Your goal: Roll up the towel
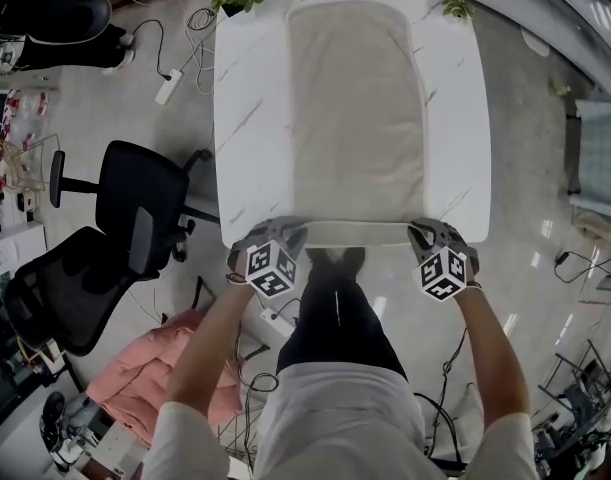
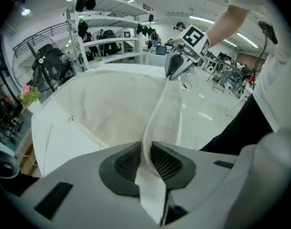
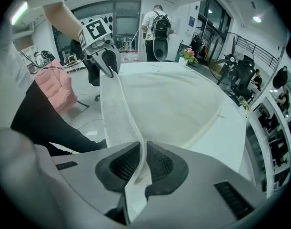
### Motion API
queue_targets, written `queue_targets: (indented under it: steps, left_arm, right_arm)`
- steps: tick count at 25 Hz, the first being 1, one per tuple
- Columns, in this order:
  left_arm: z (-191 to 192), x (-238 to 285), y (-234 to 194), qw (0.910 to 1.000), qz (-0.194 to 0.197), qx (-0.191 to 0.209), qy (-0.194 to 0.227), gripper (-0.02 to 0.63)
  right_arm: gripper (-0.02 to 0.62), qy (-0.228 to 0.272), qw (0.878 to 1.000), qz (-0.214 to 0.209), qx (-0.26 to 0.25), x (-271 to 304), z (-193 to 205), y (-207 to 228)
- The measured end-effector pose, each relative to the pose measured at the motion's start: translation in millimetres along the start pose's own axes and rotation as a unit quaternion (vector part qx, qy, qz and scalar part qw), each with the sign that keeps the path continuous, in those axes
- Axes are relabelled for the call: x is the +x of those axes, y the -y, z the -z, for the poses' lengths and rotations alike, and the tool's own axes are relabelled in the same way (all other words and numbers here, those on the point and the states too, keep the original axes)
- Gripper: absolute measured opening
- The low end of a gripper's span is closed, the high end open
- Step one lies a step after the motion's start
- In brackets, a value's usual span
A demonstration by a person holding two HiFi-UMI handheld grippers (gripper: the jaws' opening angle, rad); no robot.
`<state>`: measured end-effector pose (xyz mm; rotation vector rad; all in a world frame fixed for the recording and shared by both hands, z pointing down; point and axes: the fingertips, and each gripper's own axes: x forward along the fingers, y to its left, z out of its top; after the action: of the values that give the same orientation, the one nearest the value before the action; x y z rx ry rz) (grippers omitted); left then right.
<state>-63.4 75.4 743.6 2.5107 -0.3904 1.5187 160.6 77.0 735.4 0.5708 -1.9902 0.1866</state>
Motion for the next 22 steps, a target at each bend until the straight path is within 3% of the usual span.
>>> queue_targets:
  steps: [2,6,10,13,15,17,19,22]
  left_arm:
    - [2,5,-7,0.9998,-0.018,-0.008,-0.007,0.154]
    - [9,9,-12,0.9989,-0.042,-0.016,-0.016,0.199]
    - [4,1,-13,0.998,-0.059,-0.018,-0.012,0.199]
    - [-10,-17,-11,0.9974,-0.07,-0.009,0.017,0.199]
    - [-22,-28,-2,0.9971,-0.062,0.012,0.043,0.188]
    - [-28,-31,12,0.9962,-0.049,0.045,0.056,0.173]
    - [-27,-25,27,0.9953,-0.035,0.074,0.052,0.167]
    - [-18,-7,40,0.9958,-0.017,0.083,0.034,0.164]
  right_arm:
    - [0.087,-0.006,1.0,0.017,0.012,6,5,6]
    - [0.165,-0.016,0.999,0.035,0.031,12,13,12]
    - [0.181,0.009,0.998,0.049,0.048,-1,2,20]
    - [0.167,0.04,0.998,0.033,0.042,-21,-13,16]
    - [0.153,0.05,0.998,0.02,0.019,-32,-21,8]
    - [0.175,0.049,0.998,0.033,-0.008,-38,-22,6]
    - [0.181,0.053,0.997,0.048,-0.017,-40,-22,7]
    - [0.178,0.07,0.995,0.071,-0.009,-46,-27,11]
